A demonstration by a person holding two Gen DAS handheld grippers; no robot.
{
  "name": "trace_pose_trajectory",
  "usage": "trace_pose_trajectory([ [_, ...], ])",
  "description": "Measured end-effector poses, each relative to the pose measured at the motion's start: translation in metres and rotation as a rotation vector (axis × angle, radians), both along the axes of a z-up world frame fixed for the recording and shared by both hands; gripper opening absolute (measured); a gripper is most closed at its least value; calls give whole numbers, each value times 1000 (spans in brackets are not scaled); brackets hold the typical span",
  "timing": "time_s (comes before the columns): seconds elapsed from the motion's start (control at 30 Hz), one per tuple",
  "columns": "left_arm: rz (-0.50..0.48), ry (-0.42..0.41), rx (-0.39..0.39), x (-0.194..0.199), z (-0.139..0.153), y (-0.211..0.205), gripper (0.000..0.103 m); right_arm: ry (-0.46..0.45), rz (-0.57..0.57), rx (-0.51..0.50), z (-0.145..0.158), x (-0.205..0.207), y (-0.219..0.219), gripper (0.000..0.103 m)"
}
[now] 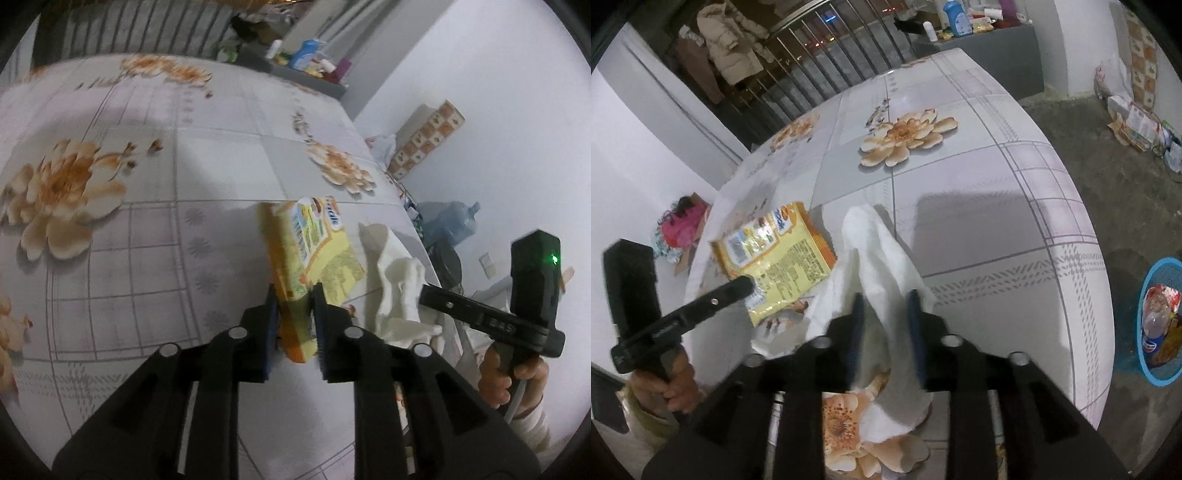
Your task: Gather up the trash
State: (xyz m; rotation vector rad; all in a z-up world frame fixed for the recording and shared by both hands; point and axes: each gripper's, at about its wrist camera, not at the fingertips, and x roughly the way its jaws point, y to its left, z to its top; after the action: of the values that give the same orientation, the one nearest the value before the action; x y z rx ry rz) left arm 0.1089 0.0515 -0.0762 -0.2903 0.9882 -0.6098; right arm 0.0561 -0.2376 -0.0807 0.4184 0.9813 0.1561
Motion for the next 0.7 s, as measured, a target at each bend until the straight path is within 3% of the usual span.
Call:
trace_pose_trajectory([
  [0.13,15,55,-32,3,-7,6,35,-20,-10,-9,6,-1,0,46],
  [0.2,18,58,-49,5,-6,7,36,-16,-12,-9,5,0,0,46],
  [0.4,33,37,-4,4,-4,-8,36,-4,1,-21,0,3,6,49],
  [0.53,44,0,69,3,0,-20,35,-5,9,-29,0,5,8,53],
  [0.7,46,-88,224,-5,4,-39,32,-6,14,-48,1,5,13,56],
])
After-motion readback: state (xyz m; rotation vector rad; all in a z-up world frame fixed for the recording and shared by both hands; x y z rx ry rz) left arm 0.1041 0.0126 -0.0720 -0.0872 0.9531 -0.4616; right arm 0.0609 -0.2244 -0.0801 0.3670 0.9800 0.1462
